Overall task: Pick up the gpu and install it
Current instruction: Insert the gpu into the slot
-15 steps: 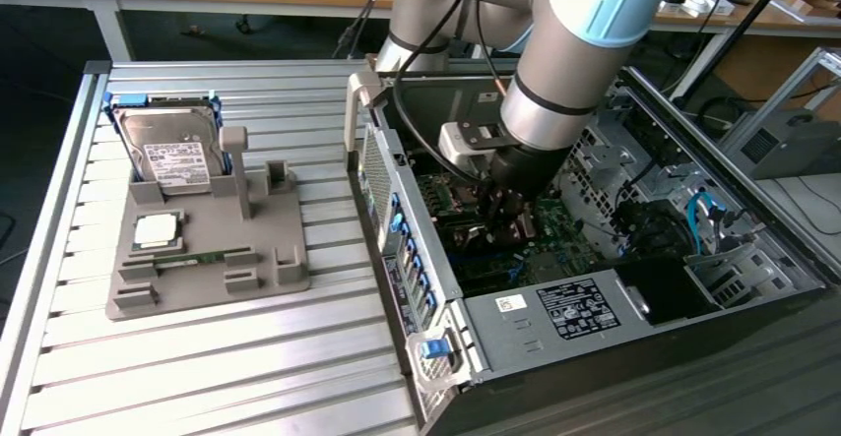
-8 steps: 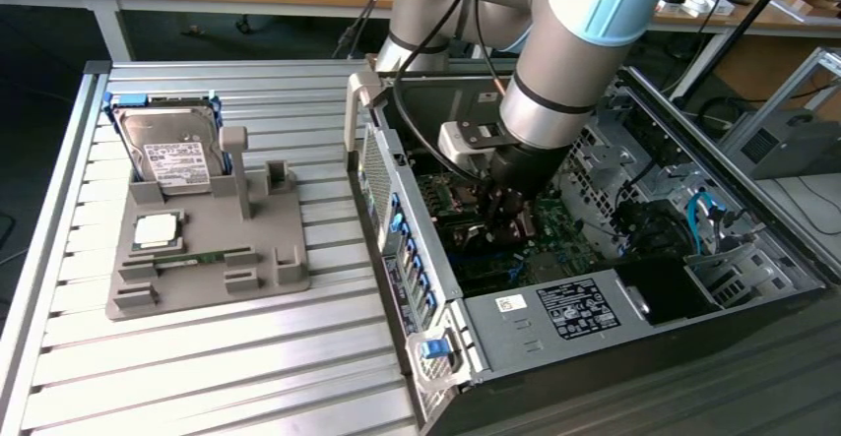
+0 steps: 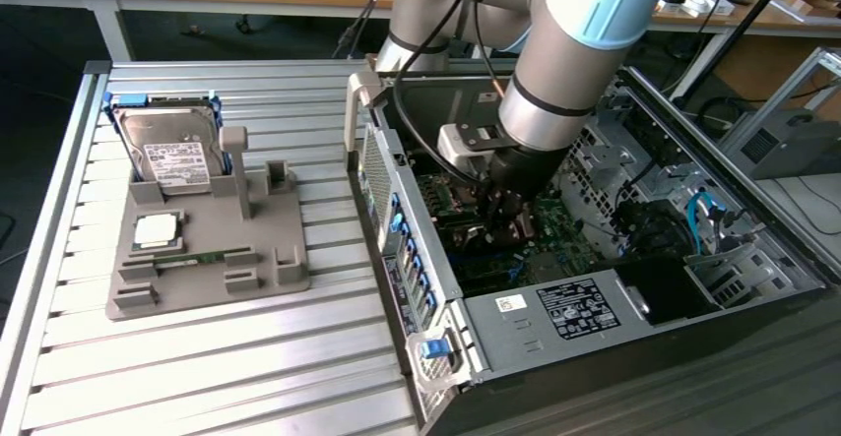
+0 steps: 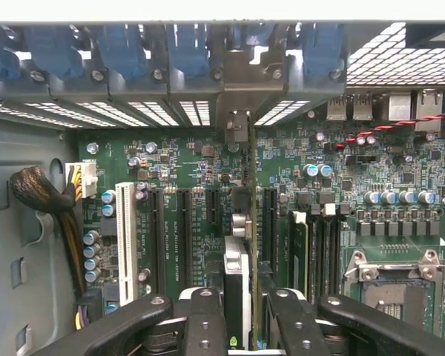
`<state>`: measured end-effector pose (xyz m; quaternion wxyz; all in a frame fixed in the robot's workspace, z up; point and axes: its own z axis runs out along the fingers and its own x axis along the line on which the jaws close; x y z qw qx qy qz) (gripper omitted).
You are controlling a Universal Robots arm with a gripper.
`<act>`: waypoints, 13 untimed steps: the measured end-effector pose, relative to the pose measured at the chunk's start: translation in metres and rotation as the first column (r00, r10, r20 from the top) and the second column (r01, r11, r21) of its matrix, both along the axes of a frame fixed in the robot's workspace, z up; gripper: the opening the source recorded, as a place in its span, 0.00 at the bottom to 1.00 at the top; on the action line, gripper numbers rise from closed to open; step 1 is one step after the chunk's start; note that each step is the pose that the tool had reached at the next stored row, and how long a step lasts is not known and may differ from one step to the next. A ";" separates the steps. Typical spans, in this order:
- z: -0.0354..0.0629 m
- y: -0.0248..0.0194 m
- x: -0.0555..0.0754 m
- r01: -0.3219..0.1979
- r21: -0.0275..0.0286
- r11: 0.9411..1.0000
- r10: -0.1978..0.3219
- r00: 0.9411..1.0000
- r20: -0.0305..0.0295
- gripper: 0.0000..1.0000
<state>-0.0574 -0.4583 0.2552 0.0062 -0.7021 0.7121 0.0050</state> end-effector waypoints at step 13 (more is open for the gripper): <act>-0.0018 0.0000 0.000 0.000 0.000 1.000 0.000 1.000 0.000 0.27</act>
